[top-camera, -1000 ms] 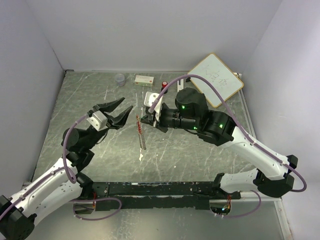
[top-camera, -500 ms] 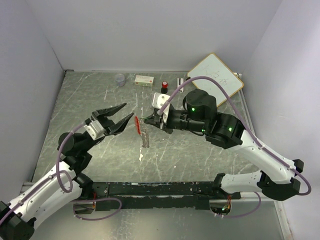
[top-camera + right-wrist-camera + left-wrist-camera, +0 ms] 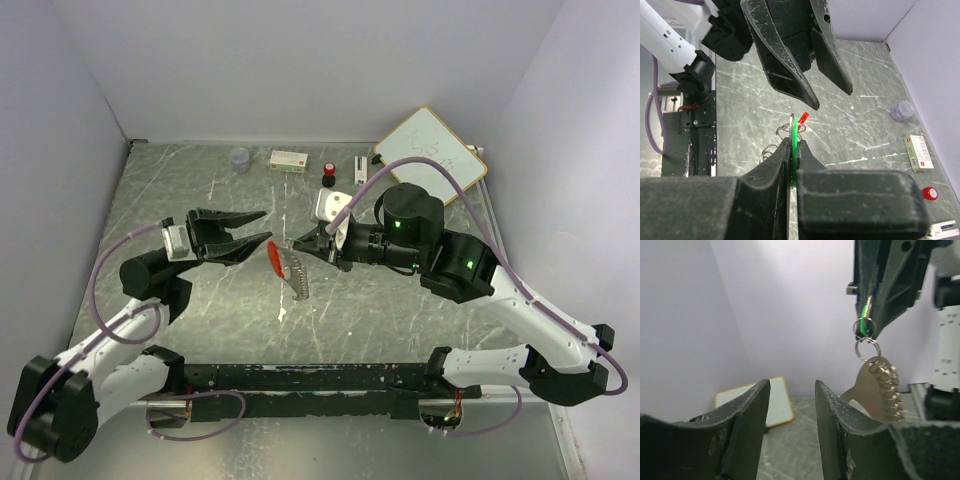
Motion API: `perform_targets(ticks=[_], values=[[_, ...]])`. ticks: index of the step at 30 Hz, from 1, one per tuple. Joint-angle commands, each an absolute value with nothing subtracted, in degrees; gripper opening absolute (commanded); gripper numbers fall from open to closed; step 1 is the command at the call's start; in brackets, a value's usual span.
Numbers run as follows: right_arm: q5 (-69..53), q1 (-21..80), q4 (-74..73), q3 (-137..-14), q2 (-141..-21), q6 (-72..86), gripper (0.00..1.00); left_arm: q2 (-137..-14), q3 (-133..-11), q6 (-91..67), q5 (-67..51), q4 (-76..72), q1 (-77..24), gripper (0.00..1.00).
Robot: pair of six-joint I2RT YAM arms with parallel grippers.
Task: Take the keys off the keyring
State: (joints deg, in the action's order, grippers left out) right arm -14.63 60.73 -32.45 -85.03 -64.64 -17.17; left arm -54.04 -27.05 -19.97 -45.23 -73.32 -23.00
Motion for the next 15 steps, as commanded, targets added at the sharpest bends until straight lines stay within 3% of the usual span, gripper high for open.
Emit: perform_targets(ticks=[1,15], values=[[-14.8,60.7,-30.6,-84.8,-63.5,-16.5,0.0,-59.5,-29.0,-40.3,-54.7,-98.3,-20.8,0.51],[-15.4,60.7,-29.6,-84.2,-64.3,-16.6,0.0,-60.8,-31.8,-48.9,-55.7,-103.3,-20.0,0.52]])
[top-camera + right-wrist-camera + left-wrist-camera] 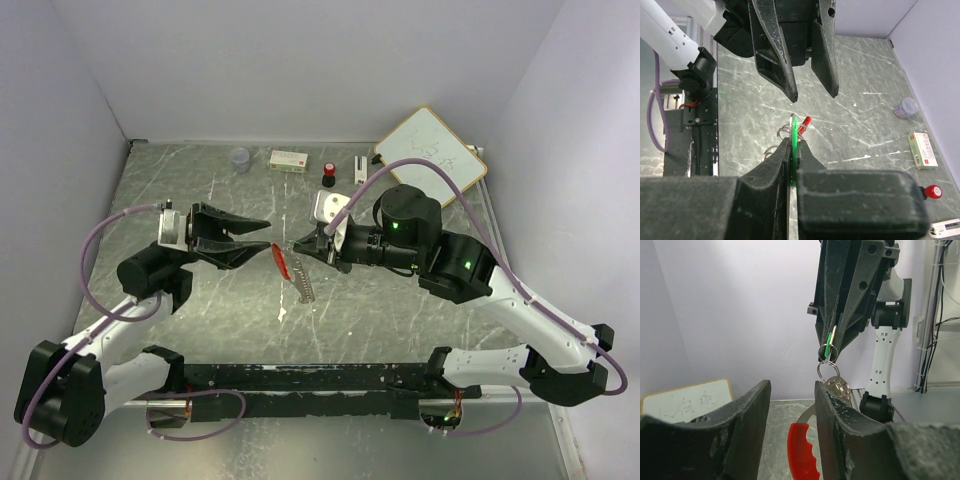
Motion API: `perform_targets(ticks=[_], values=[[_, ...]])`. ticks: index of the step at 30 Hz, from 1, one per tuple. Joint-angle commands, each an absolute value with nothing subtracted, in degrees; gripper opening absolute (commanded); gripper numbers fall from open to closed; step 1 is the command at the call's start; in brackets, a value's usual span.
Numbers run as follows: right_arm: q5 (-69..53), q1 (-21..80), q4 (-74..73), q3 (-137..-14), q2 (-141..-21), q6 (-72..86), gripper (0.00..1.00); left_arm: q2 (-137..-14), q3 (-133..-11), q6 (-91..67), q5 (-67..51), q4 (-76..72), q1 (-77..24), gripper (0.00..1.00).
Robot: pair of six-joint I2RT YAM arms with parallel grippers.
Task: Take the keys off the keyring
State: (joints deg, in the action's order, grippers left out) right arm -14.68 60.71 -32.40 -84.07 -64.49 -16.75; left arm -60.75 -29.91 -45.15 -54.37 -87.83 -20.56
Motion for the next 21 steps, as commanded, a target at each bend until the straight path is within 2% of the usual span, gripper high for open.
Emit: perform_targets(ticks=[1,21], values=[[-15.3,60.7,-29.5,-84.3,-64.4,-16.6,0.0,-61.3,-31.9,-49.3,-56.0,-103.6,-20.0,0.52],[-17.3,60.8,-27.8,-85.2,-66.7,-17.2,0.0,-64.0,-33.3,-49.4,-57.5,-103.6,-23.0,0.51]])
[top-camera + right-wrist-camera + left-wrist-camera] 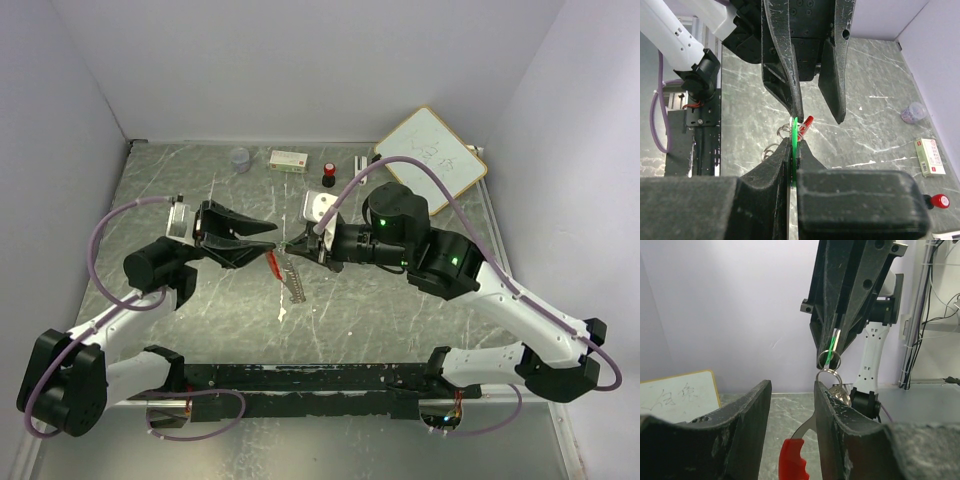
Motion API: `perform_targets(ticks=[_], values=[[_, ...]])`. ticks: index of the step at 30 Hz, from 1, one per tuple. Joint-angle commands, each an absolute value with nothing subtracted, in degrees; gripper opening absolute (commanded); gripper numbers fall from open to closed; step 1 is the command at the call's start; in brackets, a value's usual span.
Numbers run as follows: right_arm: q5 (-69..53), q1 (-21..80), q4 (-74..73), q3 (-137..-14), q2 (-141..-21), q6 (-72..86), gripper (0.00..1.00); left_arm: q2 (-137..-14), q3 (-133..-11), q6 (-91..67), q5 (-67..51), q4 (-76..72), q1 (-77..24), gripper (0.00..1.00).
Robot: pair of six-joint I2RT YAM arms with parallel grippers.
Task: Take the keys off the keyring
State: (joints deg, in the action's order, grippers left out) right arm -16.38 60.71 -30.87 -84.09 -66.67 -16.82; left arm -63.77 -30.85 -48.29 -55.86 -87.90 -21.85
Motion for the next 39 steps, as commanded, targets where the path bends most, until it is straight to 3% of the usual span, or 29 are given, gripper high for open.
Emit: perform_targets(ticks=[1,20,31,39], values=[[-17.3,60.7,-27.5,-85.1,-66.7,-17.2,0.0,-64.1,-33.3,-49.4,-57.5,-103.6,-23.3,0.51],[-16.0,60.8,-25.3,-84.3,-67.6,-18.1,0.0,-64.2,-33.1,-49.3,-57.9,-103.6,-26.1,0.49],[-14.9,60.8,-24.3,-84.2,-68.2,-18.7,0.0,-65.6,-33.2,-48.8,-57.9,-103.6,-26.8,0.31],[-12.8,60.7,-23.8,-83.8,-69.4,-19.1,0.0,-65.7,-33.0,-49.2,-57.2,-103.7,-26.9,0.42]])
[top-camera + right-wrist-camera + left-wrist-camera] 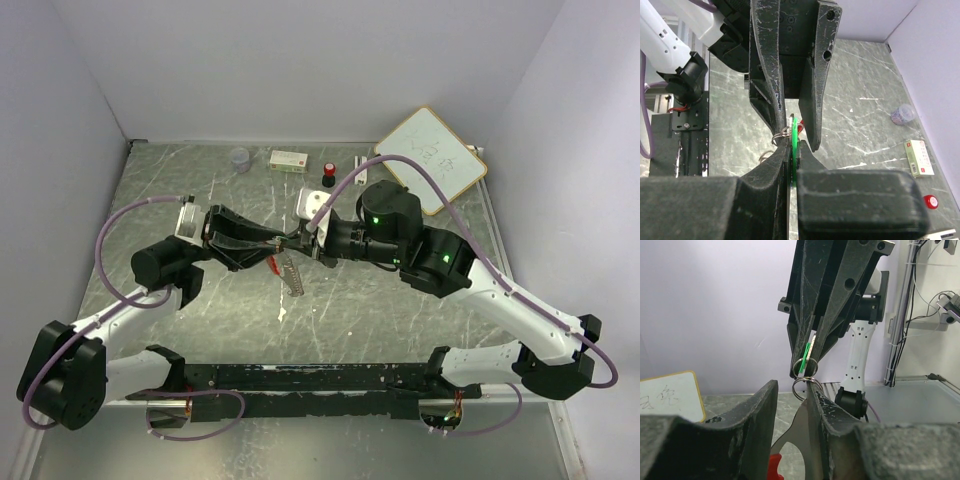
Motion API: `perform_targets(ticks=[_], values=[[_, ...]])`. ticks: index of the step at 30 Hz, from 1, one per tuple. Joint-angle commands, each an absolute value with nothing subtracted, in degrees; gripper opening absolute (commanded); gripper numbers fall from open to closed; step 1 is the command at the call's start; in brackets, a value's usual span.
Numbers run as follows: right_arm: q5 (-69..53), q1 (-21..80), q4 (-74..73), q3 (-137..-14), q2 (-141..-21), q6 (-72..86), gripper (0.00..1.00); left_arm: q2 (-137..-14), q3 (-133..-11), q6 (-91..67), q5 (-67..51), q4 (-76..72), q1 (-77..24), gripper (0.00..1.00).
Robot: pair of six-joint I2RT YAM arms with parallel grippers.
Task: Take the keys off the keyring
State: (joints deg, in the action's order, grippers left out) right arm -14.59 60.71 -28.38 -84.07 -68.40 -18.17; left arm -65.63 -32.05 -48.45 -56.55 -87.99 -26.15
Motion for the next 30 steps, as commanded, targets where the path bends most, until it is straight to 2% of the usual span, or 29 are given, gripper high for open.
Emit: perform_targets(ticks=[1,3,7,12,15,30], values=[[-12.5,60.7,-23.8,-83.8,-69.6,-19.2,0.0,-65.8,-33.0,-49.3,-57.1,-103.7,-26.9,0.42],[-12.1,60.7,-23.8,-83.9,-70.1,-19.2,0.0,-66.1,-33.2,-49.6,-56.8,-103.7,-26.8,0.39],[-11.5,60.7,-23.9,-84.2,-70.9,-19.3,0.0,-67.7,-34.0,-50.9,-56.7,-103.7,-26.9,0.24],[-10.6,60.8,-24.2,-84.2,-71.6,-19.3,0.0,-69.2,-35.0,-51.3,-56.9,-103.7,-26.9,0.19],[-10.0,60.7,-23.9,-84.1,-71.7,-19.5,0.0,-68.8,-34.7,-50.3,-56.7,-103.7,-26.9,0.08],[-9.4,60.7,-25.2,-86.2,-71.2,-19.8,0.0,-74.8,-35.7,-49.6,-53.7,-102.9,-23.8,0.07]])
